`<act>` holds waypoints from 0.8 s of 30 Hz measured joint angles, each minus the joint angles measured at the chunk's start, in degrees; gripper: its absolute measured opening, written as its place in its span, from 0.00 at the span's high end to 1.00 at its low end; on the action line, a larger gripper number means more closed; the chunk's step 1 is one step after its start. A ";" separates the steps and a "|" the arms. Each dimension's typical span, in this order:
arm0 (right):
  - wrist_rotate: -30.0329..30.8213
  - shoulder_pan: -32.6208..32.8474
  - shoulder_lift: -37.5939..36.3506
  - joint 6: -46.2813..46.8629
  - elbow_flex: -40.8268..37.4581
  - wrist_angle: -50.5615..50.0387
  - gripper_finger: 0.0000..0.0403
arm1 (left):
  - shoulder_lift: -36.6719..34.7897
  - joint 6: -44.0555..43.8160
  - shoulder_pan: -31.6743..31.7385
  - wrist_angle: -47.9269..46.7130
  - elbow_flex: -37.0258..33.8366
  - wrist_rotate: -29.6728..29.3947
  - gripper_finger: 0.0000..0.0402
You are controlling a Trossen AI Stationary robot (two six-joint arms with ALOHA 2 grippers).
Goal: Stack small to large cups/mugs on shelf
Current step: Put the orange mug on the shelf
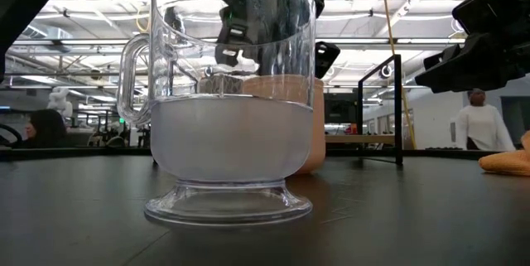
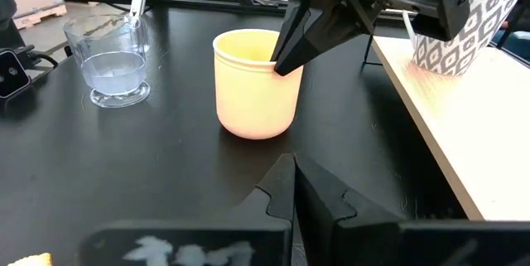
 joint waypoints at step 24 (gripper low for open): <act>-0.01 0.00 0.00 0.66 0.00 -1.27 1.00 | -1.42 -33.74 2.04 13.13 0.02 -9.64 0.99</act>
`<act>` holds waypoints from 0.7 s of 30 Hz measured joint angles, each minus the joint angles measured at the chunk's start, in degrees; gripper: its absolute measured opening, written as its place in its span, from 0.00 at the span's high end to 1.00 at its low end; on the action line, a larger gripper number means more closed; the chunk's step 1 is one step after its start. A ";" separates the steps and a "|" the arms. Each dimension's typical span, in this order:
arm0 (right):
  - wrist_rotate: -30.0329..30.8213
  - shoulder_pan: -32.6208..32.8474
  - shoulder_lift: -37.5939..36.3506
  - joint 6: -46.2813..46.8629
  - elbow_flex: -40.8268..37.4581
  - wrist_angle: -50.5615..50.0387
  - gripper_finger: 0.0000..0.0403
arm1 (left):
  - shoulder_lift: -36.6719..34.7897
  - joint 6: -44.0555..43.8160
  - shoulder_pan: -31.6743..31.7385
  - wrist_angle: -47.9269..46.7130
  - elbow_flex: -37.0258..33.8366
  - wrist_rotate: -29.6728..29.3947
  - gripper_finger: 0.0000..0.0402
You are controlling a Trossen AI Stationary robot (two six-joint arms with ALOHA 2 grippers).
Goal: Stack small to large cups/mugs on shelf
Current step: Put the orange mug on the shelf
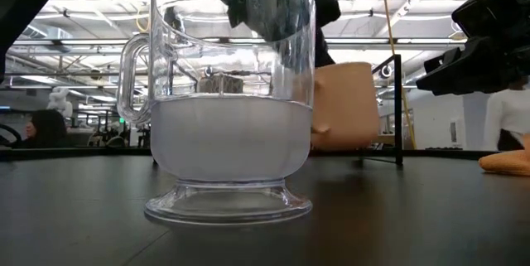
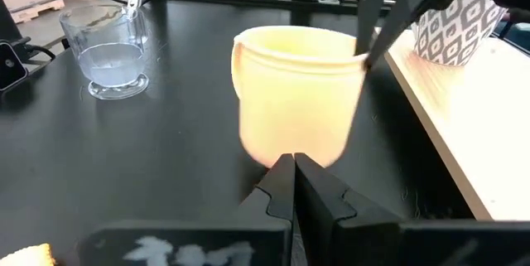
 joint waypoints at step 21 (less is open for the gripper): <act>-0.01 0.02 0.02 0.85 0.00 0.43 1.00 | -12.06 -7.59 11.04 -11.14 0.11 -5.68 1.00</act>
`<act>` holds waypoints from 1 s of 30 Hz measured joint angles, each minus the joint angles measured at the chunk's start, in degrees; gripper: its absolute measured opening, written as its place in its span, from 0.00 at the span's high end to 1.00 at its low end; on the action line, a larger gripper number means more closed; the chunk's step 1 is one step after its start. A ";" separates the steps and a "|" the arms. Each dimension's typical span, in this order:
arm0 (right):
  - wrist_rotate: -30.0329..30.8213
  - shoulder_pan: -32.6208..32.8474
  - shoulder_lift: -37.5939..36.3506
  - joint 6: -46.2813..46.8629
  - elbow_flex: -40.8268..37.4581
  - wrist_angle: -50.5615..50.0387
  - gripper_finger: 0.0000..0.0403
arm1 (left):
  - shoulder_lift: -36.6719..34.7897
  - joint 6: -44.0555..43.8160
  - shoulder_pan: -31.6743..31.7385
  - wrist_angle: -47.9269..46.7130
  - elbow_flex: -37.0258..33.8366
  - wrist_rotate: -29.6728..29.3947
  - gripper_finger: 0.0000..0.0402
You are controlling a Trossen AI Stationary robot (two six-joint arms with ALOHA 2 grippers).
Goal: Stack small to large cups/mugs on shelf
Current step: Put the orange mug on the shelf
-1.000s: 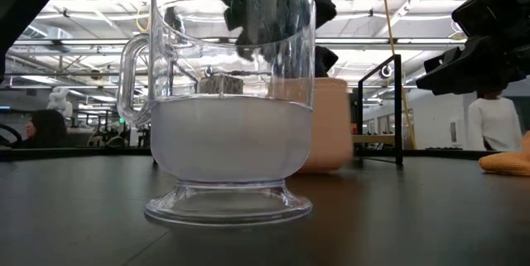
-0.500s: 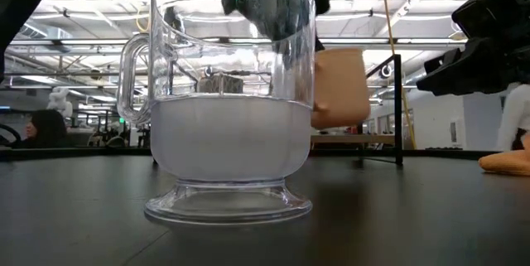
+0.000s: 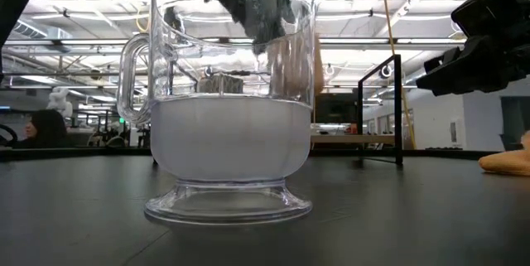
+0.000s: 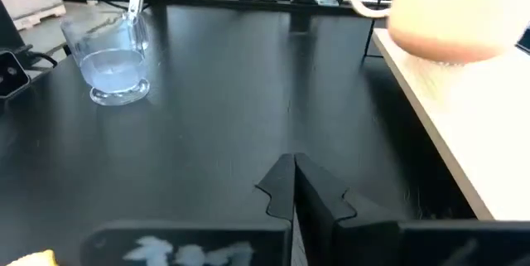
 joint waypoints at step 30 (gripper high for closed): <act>0.02 -0.02 0.00 -1.51 -0.02 3.91 1.00 | 0.37 -4.31 7.91 -6.17 4.98 0.16 1.00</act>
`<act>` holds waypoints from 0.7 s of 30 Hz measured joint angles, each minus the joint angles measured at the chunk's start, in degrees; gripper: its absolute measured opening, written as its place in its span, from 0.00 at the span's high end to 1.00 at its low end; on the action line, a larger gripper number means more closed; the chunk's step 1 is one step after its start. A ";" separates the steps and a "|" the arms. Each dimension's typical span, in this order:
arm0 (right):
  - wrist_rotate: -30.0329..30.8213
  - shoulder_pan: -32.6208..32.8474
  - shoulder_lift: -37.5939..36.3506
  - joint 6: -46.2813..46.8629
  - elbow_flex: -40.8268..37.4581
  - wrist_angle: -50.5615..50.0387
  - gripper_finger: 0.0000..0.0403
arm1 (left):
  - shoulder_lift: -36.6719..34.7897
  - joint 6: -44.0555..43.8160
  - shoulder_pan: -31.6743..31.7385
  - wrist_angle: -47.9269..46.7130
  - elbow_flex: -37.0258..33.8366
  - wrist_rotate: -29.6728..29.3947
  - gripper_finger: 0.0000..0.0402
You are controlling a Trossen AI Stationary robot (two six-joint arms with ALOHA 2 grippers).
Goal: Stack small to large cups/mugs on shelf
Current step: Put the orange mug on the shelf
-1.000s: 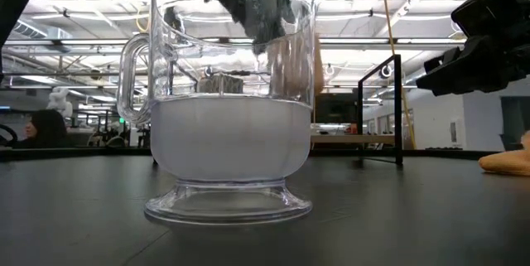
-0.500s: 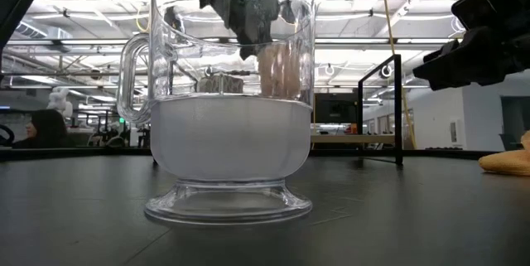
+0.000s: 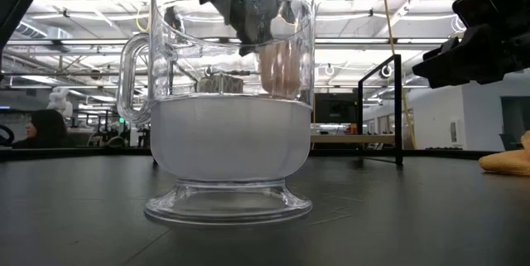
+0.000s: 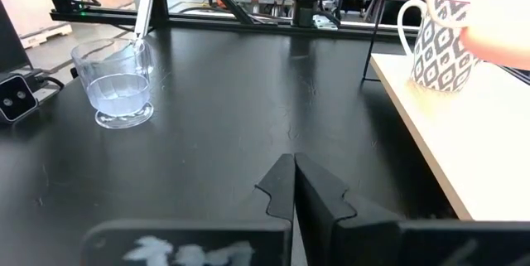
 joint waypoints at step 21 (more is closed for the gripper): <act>-0.02 0.02 0.07 0.00 0.00 -0.62 1.00 | 5.66 -0.22 -4.19 0.54 -0.09 -8.37 1.00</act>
